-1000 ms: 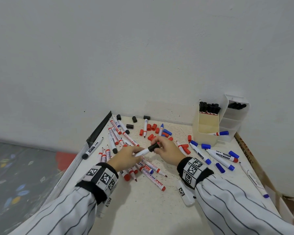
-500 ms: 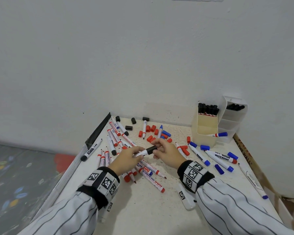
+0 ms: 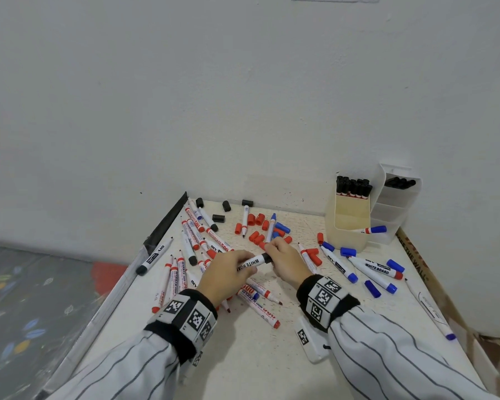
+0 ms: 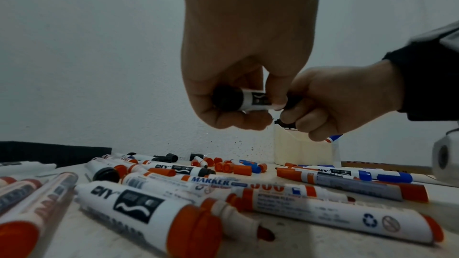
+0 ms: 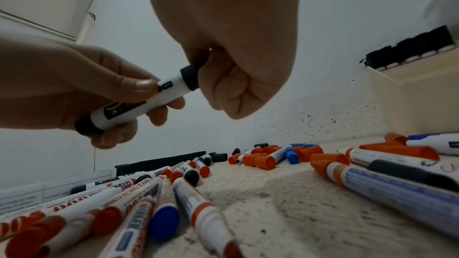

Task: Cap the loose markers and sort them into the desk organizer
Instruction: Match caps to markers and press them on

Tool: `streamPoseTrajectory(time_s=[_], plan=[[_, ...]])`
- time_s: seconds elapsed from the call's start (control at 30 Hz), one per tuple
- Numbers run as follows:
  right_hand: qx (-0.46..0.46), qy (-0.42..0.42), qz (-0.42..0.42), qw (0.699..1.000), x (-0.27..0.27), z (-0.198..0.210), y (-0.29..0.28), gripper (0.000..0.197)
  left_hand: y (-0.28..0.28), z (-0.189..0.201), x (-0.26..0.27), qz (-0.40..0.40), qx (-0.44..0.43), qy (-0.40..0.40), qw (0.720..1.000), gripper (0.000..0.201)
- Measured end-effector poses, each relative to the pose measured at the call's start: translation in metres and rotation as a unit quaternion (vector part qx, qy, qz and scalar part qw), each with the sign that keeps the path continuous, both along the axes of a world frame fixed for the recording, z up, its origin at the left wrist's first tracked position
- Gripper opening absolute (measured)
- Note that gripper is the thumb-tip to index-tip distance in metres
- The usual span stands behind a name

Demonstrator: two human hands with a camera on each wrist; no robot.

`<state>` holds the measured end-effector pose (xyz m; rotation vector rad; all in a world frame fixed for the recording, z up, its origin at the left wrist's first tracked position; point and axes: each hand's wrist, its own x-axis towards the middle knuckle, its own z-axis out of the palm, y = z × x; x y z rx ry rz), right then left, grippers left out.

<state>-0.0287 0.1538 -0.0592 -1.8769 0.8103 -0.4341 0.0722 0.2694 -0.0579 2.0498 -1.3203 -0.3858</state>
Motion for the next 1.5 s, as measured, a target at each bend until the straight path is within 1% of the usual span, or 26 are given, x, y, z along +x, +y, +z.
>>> streamPoseTrajectory(time_s=[0.13, 0.23, 0.33, 0.4, 0.5, 0.63, 0.67, 0.7, 0.77, 0.83, 0.9, 0.97, 1.07, 1.17, 1.23, 1.27, 1.3, 1.33, 1.37, 1.43, 1.47, 1.5], plan=[[-0.001, -0.016, -0.022, 1.000, -0.001, 0.002, 0.000, 0.022, -0.005, -0.001, -0.007, -0.020, 0.028, -0.003, 0.999, 0.018], [0.006, -0.020, -0.042, 0.999, -0.004, 0.001, -0.003, 0.016, -0.010, -0.001, -0.017, -0.022, 0.034, 0.016, 0.999, 0.022], [0.036, -0.027, -0.086, 0.995, -0.009, 0.000, -0.009, 0.012, -0.016, -0.001, -0.027, -0.020, 0.022, 0.020, 0.999, 0.023], [0.040, -0.023, -0.115, 0.992, -0.013, 0.001, -0.013, 0.014, -0.021, -0.001, -0.033, -0.021, 0.003, 0.020, 1.000, 0.024], [0.038, -0.005, -0.135, 0.990, -0.018, 0.005, -0.019, 0.018, -0.030, -0.003, -0.037, -0.012, -0.016, -0.008, 1.000, 0.028], [-0.008, 0.062, -0.131, 0.989, -0.022, 0.007, -0.030, 0.030, -0.038, 0.002, -0.039, 0.002, -0.041, 0.017, 0.999, 0.036], [-0.004, 0.062, -0.127, 0.990, -0.023, 0.008, -0.031, 0.033, -0.039, 0.003, -0.039, 0.006, -0.040, 0.004, 0.999, 0.035], [0.002, 0.059, -0.125, 0.990, -0.023, 0.008, -0.031, 0.038, -0.040, 0.005, -0.039, 0.012, -0.034, -0.025, 0.999, 0.035], [0.009, 0.058, -0.133, 0.989, -0.023, 0.010, -0.030, 0.047, -0.042, 0.007, -0.037, 0.015, -0.018, -0.104, 0.994, 0.036], [0.014, 0.059, -0.146, 0.987, -0.022, 0.010, -0.029, 0.046, -0.044, 0.008, -0.037, 0.007, -0.003, -0.171, 0.985, 0.034], [0.009, 0.067, -0.140, 0.988, -0.020, 0.008, -0.028, 0.039, -0.046, 0.010, -0.038, 0.000, 0.012, -0.191, 0.982, 0.032], [0.023, 0.048, -0.135, 0.989, -0.019, 0.008, -0.028, 0.033, -0.047, 0.008, -0.037, -0.005, 0.023, -0.167, 0.986, 0.032], [0.016, 0.009, -0.119, 0.993, -0.019, 0.010, -0.027, 0.029, -0.048, 0.008, -0.033, -0.016, 0.024, -0.085, 0.996, 0.034], [0.019, -0.038, -0.113, 0.993, -0.019, 0.012, -0.025, 0.029, -0.048, 0.019, -0.029, -0.041, 0.038, 0.030, 0.998, 0.038], [0.017, -0.057, -0.100, 0.993, -0.019, 0.013, -0.022, 0.029, -0.046, 0.029, -0.026, -0.052, 0.049, 0.124, 0.990, 0.037], [0.016, -0.067, -0.093, 0.993, -0.019, 0.014, -0.022, 0.030, -0.045, 0.032, -0.024, -0.054, 0.050, 0.152, 0.986, 0.037], [0.012, -0.070, -0.089, 0.994, -0.018, 0.014, -0.022, 0.030, -0.044, 0.033, -0.023, -0.055, 0.048, 0.149, 0.986, 0.036], [0.003, -0.064, -0.090, 0.994, -0.018, 0.015, -0.022, 0.031, -0.044, 0.033, -0.023, -0.051, 0.042, 0.110, 0.992, 0.035], [-0.004, -0.053, -0.094, 0.994, -0.017, 0.016, -0.023, 0.031, -0.045, 0.031, -0.023, -0.042, 0.036, 0.048, 0.997, 0.034], [-0.010, -0.032, -0.101, 0.994, -0.016, 0.019, -0.024, 0.032, -0.045, 0.028, -0.025, -0.019, 0.027, -0.075, 0.997, 0.033], [-0.012, -0.027, -0.102, 0.994, -0.016, 0.021, -0.024, 0.033, -0.045, 0.027, -0.026, -0.014, 0.020, -0.104, 0.994, 0.032], [-0.016, -0.028, -0.101, 0.994, -0.016, 0.023, -0.023, 0.033, -0.045, 0.027, -0.026, -0.012, 0.012, -0.112, 0.994, 0.030]])
